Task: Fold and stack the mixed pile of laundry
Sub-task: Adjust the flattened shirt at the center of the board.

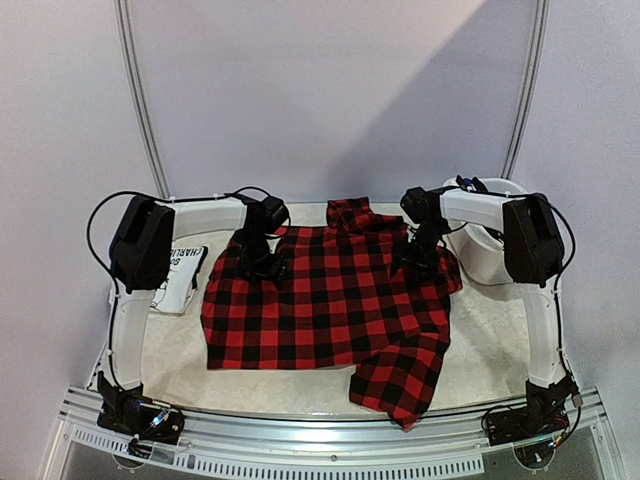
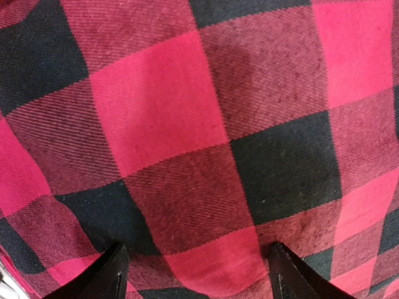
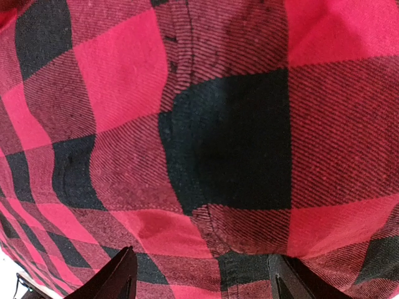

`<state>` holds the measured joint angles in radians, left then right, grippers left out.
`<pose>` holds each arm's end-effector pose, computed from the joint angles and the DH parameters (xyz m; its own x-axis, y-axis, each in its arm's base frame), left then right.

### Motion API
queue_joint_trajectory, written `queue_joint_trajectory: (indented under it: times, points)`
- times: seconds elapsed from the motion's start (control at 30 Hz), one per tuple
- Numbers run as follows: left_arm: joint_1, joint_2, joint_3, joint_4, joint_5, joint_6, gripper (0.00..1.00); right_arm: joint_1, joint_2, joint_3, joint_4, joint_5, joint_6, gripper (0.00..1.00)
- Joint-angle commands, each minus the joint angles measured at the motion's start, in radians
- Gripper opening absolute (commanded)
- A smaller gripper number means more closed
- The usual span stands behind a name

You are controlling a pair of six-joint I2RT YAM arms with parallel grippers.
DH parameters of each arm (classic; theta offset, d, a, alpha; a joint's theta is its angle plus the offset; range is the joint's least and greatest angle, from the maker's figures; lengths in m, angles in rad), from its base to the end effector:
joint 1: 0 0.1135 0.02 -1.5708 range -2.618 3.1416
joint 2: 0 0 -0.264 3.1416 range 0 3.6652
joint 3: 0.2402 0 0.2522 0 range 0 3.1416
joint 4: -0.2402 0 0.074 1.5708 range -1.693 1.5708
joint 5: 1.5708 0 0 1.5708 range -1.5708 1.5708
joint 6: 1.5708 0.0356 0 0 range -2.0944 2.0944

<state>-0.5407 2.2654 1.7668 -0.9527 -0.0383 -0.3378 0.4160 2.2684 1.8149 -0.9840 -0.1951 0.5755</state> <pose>0.3830 -0.2283 0.1431 -0.9723 0.1975 -0.1251 0.1995 0.9799 -0.0037 0.4093 0.1884 0.1545 -0.9892 0.1467 -0.0069 0.1411 0.9621 0.2335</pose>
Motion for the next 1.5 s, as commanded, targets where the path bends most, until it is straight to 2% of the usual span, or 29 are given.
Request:
queue_joint_trajectory:
  times: [0.0,0.27,0.4,0.6,0.73,0.97,1.27,1.47]
  points:
    - [0.03,0.092,0.08,-0.041,-0.001,0.005,0.78,-0.037,0.102,0.117,-0.052,-0.015,-0.068,0.73]
    - [0.036,0.103,0.198,-0.081,-0.017,-0.011,0.78,-0.047,0.126,0.23,-0.09,-0.048,-0.102,0.73]
    - [0.035,0.041,0.173,-0.074,-0.018,-0.015,0.78,-0.047,0.058,0.211,-0.088,-0.056,-0.112,0.74]
    - [0.031,-0.093,0.086,-0.04,-0.015,-0.009,0.79,-0.038,-0.127,0.11,-0.079,-0.016,-0.103,0.77]
    - [0.029,-0.184,0.013,-0.015,-0.011,-0.001,0.81,-0.005,-0.273,-0.038,-0.059,0.019,-0.071,0.78]
    - [0.01,-0.351,-0.147,0.034,0.015,0.026,0.86,0.117,-0.605,-0.394,0.005,0.072,0.077,0.78]
    - [-0.032,-0.524,-0.359,0.065,0.024,0.047,0.87,0.397,-0.905,-0.784,0.067,0.059,0.348,0.75]
    - [-0.041,-0.598,-0.464,0.095,0.031,0.049,0.87,0.597,-0.95,-0.9,0.068,0.034,0.46,0.73]
